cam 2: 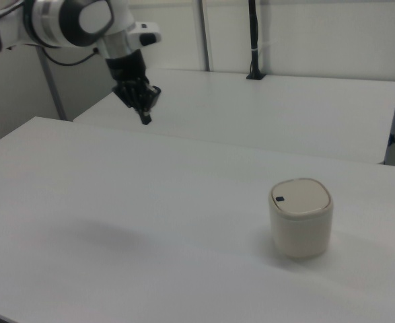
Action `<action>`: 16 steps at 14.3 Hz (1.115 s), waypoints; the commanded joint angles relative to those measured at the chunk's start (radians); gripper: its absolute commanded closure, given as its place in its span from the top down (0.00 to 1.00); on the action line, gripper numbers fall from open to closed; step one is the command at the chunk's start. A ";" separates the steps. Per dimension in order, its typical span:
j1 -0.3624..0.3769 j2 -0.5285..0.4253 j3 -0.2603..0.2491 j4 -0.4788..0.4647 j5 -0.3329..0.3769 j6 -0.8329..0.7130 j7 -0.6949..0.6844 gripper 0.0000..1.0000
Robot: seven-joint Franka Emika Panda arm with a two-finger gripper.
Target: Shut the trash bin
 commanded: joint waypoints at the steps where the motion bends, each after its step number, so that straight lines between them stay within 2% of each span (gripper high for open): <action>1: 0.053 -0.082 -0.017 -0.072 -0.009 -0.079 -0.116 0.06; 4: 0.076 -0.087 -0.018 -0.067 -0.012 -0.151 -0.124 0.15; 5: 0.074 -0.087 -0.017 -0.063 -0.012 -0.153 -0.127 0.25; 6: 0.073 -0.087 -0.018 -0.063 -0.012 -0.153 -0.127 0.42; 7: 0.070 -0.085 -0.020 -0.061 -0.012 -0.153 -0.124 0.67; 8: 0.068 -0.085 -0.020 -0.061 -0.012 -0.153 -0.124 0.97; 9: 0.067 -0.085 -0.021 -0.061 -0.014 -0.153 -0.124 1.00; 16: 0.062 -0.085 -0.023 -0.063 -0.017 -0.153 -0.115 1.00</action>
